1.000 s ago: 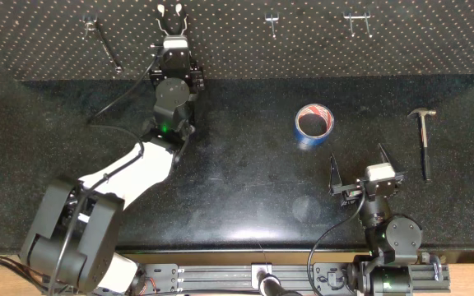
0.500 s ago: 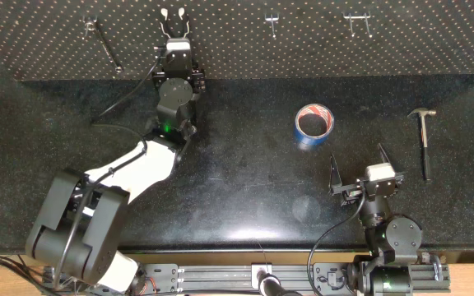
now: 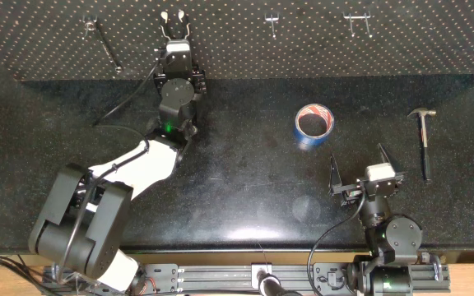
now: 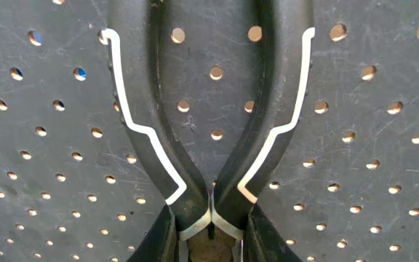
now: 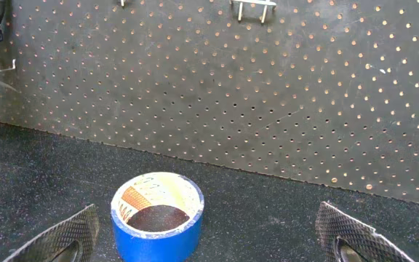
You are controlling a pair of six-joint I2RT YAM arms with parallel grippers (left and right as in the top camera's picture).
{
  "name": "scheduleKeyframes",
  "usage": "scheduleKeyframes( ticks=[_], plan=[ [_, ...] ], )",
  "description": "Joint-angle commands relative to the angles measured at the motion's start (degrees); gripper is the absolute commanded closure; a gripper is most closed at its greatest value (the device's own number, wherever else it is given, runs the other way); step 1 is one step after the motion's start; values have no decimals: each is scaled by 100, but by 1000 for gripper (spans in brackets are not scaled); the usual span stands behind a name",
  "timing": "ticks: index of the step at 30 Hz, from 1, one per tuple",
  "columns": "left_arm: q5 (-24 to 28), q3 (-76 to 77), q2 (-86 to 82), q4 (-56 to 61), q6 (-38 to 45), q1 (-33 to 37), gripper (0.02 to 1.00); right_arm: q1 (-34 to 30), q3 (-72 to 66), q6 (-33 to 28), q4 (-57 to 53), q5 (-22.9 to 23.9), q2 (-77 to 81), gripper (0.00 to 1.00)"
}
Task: Place Tools Onto Pegboard
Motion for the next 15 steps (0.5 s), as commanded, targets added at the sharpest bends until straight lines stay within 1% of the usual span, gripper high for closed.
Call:
scheduleKeyframes(
  ticks=[1, 13, 14, 15],
  plan=[
    [-85, 13, 225, -48, -391, 20, 989, 39, -35, -79, 7, 9, -42, 25],
    [-85, 13, 352, -57, -442, 20, 991, 39, -35, -79, 7, 9, -42, 25],
    [-85, 13, 352, -57, -439, 17, 965, 39, -35, -81, 7, 9, -42, 25],
    [-85, 13, 352, -59, -439, 20, 820, 39, -35, -81, 7, 9, -42, 27]
  ],
)
